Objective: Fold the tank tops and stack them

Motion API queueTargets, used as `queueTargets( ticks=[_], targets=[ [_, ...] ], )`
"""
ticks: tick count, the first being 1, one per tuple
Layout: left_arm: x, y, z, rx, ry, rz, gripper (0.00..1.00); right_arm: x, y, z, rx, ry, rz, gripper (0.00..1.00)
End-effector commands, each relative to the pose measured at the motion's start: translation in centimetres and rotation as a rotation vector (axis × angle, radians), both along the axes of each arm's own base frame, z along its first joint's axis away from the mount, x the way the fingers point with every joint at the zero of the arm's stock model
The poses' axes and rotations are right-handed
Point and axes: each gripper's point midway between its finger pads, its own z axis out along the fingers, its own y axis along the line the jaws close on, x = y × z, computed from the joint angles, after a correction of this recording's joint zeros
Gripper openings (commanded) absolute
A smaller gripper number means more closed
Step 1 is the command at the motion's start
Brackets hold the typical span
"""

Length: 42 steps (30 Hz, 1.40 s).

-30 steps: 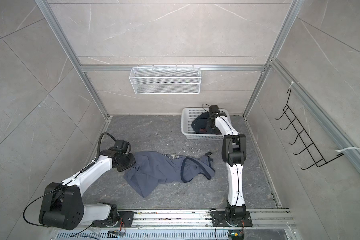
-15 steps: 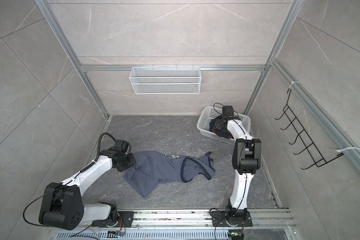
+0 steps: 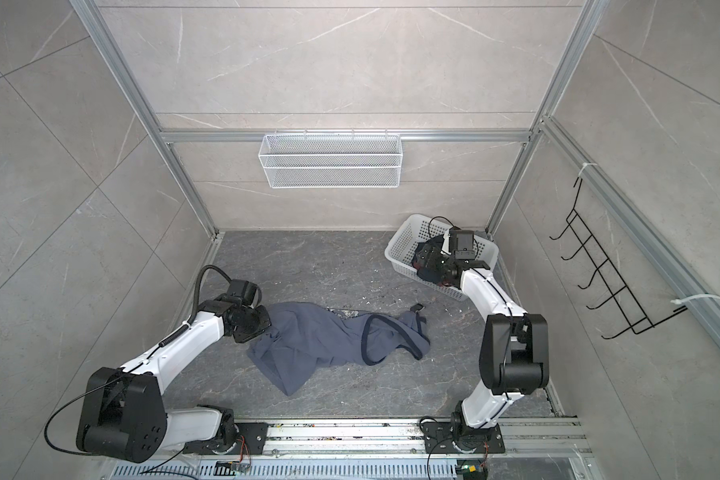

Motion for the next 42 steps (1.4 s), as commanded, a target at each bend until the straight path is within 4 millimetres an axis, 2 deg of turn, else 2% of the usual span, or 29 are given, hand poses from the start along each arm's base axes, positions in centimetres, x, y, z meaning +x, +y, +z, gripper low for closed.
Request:
queueTargets(
  ticks=[1, 8, 13, 16, 19, 21, 24, 28, 30, 34, 38, 42],
  targets=[
    [-0.2, -0.5, 0.4, -0.032, -0.005, -0.003, 0.0, -1.2, 2.0, 2.8, 0.024, -0.103, 0.059, 0.91],
    [-0.3, -0.6, 0.3, -0.034, -0.005, -0.008, 0.0, -3.5, 2.8, 3.2, -0.079, -0.168, 0.051, 0.92],
    [-0.3, -0.6, 0.3, -0.034, -0.001, -0.009, 0.0, -4.3, 2.3, 3.0, -0.159, -0.162, 0.016, 0.92],
    [-0.3, -0.6, 0.4, -0.03, 0.0, -0.011, 0.0, -5.8, 5.2, 3.3, -0.165, -0.146, 0.131, 0.91],
    [-0.4, -0.2, 0.8, -0.012, -0.012, -0.004, 0.0, -9.0, 9.6, 2.6, -0.114, -0.084, 0.266, 0.9],
    [-0.3, 0.1, 1.1, -0.002, -0.025, 0.002, 0.0, -11.5, 12.0, 1.2, -0.066, -0.018, 0.327, 0.88],
    [-0.2, 0.2, 1.5, 0.004, -0.039, 0.005, 0.0, -15.1, 14.8, -2.1, -0.005, 0.11, 0.385, 0.8],
    [0.0, 0.3, 1.8, 0.01, -0.049, 0.009, 0.0, -18.9, 17.1, -6.7, 0.013, 0.257, 0.42, 0.74],
    [0.0, 0.4, 2.0, 0.014, -0.055, 0.011, 0.0, -20.1, 17.9, -8.3, 0.013, 0.302, 0.424, 0.72],
    [-0.2, 0.6, 2.1, 0.02, -0.061, 0.014, 0.0, -21.3, 18.8, -10.4, 0.045, 0.35, 0.399, 0.68],
    [-0.3, 0.6, 2.0, 0.019, -0.061, 0.013, 0.0, -21.6, 19.1, -12.7, 0.038, 0.408, 0.374, 0.62],
    [-0.5, 0.6, 1.9, 0.018, -0.057, 0.012, 0.0, -21.6, 20.2, -13.7, 0.058, 0.417, 0.397, 0.55]
  ],
)
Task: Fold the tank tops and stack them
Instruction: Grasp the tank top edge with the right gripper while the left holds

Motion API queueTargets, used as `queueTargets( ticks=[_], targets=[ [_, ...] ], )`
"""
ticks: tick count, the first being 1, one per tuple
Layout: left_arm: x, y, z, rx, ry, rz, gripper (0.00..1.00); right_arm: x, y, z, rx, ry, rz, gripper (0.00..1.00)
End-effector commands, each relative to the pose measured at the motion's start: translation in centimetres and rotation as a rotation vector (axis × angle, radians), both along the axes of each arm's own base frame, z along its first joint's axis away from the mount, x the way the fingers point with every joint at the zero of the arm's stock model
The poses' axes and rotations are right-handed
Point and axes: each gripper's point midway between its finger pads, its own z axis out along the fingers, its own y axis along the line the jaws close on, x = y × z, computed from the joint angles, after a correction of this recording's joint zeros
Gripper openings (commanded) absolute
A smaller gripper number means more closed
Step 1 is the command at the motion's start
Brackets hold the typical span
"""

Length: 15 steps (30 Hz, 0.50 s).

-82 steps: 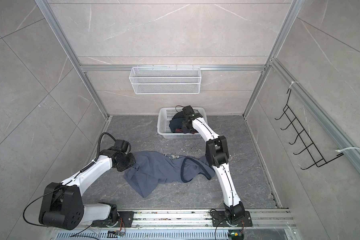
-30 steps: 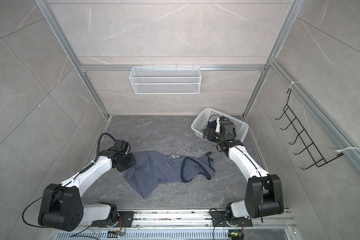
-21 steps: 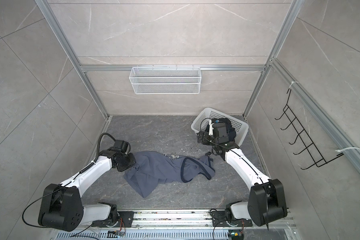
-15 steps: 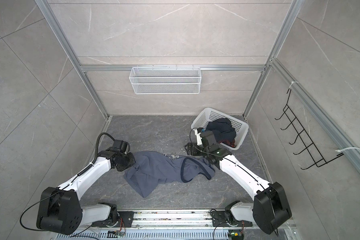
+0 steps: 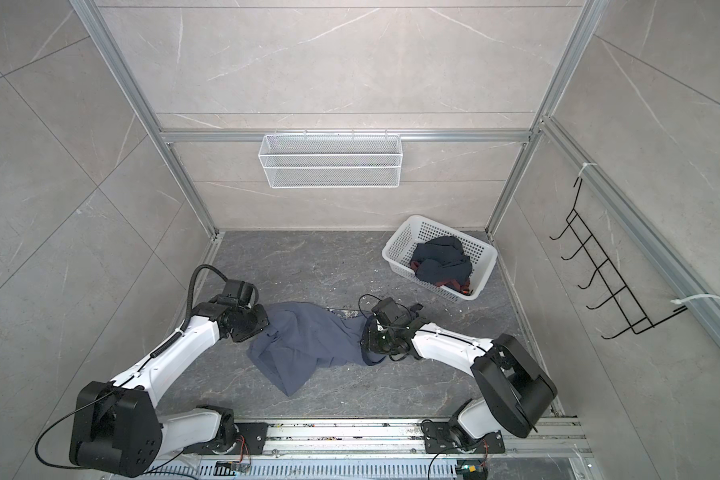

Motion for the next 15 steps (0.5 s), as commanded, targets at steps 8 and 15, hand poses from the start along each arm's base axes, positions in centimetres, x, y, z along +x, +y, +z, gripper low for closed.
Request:
queueTargets(
  ticks=[8, 15],
  targets=[
    [-0.8, 0.3, 0.1, 0.013, 0.004, 0.007, 0.0, 0.8, 2.1, -0.4, -0.005, -0.031, 0.025, 0.43],
    [-0.8, 0.4, 0.4, 0.014, -0.001, 0.008, 0.0, 1.2, 2.5, 0.3, -0.049, -0.065, 0.037, 0.39]
  ],
)
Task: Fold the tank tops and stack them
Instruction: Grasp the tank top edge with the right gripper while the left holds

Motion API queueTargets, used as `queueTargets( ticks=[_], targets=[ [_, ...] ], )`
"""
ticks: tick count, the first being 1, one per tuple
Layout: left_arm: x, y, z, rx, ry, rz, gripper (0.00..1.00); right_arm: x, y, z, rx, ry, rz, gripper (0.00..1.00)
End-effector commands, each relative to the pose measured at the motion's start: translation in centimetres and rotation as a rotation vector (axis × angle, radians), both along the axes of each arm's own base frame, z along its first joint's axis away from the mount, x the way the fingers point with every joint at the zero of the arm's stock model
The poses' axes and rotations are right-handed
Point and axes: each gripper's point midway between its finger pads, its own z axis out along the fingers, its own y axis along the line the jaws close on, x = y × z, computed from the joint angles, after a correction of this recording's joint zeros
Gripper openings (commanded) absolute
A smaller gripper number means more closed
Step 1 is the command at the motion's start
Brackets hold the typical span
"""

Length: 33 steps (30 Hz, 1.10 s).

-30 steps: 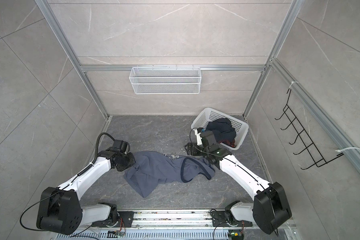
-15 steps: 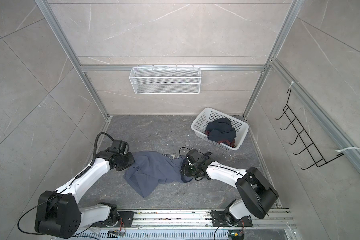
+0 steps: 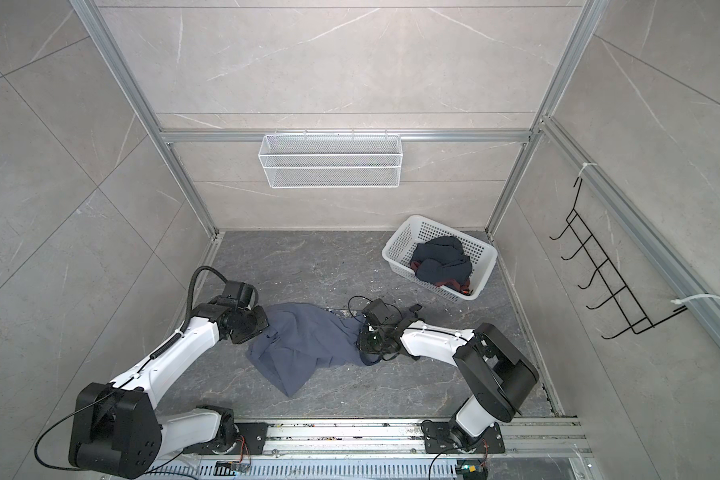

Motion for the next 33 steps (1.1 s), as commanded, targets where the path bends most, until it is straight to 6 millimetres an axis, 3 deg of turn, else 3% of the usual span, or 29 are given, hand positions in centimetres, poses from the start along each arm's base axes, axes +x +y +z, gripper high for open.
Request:
queueTargets(
  ticks=[1, 4, 10, 15, 19, 22, 29, 33],
  targets=[
    [-0.4, 0.3, 0.7, 0.014, -0.012, 0.008, 0.0, 0.7, 0.1, 1.1, -0.055, -0.053, 0.003, 0.45],
    [-0.5, 0.5, 0.8, 0.022, -0.015, 0.01, 0.0, 0.8, -0.5, 2.2, -0.088, -0.099, 0.003, 0.52],
    [-0.6, 0.6, 0.7, 0.027, -0.013, 0.009, 0.0, 0.6, -0.1, 2.0, -0.086, -0.083, 0.017, 0.45],
    [-0.5, 0.6, 0.8, 0.024, -0.016, 0.011, 0.0, 0.6, -0.3, 1.7, -0.121, -0.085, 0.003, 0.46],
    [-0.6, 0.6, 0.7, 0.027, -0.013, 0.007, 0.0, 0.7, -2.3, 2.7, -0.256, -0.13, -0.048, 0.57],
    [-0.6, 0.6, 0.7, 0.026, -0.013, 0.007, 0.0, 0.5, -2.3, 3.7, -0.248, -0.16, -0.051, 0.58],
    [-0.6, 0.5, 0.6, 0.024, -0.01, 0.007, 0.0, -0.1, 0.4, 3.5, -0.147, -0.13, -0.009, 0.49],
    [-0.5, 0.5, 0.7, 0.024, -0.014, 0.005, 0.0, 0.5, 0.4, 2.5, -0.187, -0.118, -0.026, 0.45]
  ],
)
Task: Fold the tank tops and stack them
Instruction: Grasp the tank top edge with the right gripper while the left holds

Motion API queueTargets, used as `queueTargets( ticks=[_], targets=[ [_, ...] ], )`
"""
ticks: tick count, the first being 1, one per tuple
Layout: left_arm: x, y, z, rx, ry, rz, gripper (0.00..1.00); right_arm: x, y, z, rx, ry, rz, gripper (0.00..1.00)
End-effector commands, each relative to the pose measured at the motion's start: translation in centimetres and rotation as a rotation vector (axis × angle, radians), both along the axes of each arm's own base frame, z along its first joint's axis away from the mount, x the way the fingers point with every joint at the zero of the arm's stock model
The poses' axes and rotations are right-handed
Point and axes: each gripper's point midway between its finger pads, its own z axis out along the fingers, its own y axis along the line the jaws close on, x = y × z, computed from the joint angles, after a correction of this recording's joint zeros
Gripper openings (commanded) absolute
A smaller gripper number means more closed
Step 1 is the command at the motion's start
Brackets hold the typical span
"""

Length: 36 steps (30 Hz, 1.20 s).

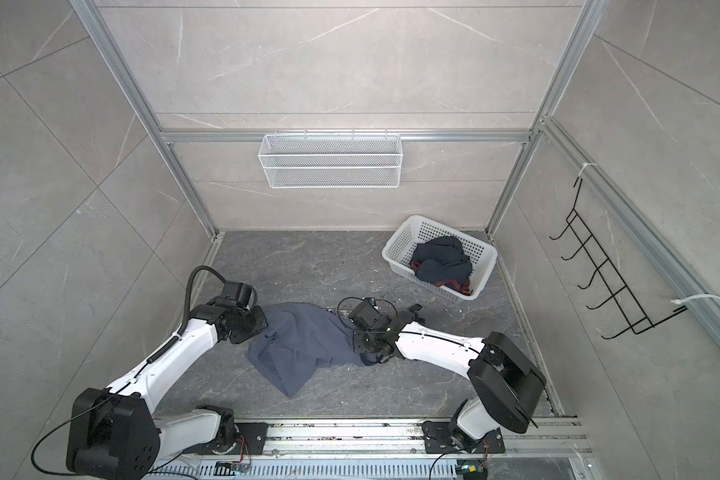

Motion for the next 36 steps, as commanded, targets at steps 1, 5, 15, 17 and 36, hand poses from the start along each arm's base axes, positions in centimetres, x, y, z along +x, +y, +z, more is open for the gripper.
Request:
queueTargets(
  ticks=[1, 5, 15, 17, 36],
  targets=[
    [-0.6, 0.1, 0.2, 0.009, 0.007, -0.005, 0.0, 0.7, 0.4, -0.5, -0.024, 0.003, -0.026, 0.44],
    [-0.6, 0.2, 0.1, 0.011, 0.009, -0.006, 0.0, 1.1, 0.5, -1.4, -0.046, 0.011, -0.027, 0.41],
    [-0.7, 0.2, 0.0, 0.01, 0.011, -0.006, 0.0, 0.9, 1.7, -2.5, -0.017, 0.041, 0.002, 0.3],
    [-0.7, 0.2, 0.0, 0.01, 0.011, -0.007, 0.0, 1.0, 1.7, -2.3, -0.022, 0.039, 0.005, 0.25],
    [-0.5, 0.7, 2.9, 0.033, -0.046, -0.007, 0.0, 1.8, -2.3, 4.8, -0.114, -0.15, -0.023, 0.04]
  ],
)
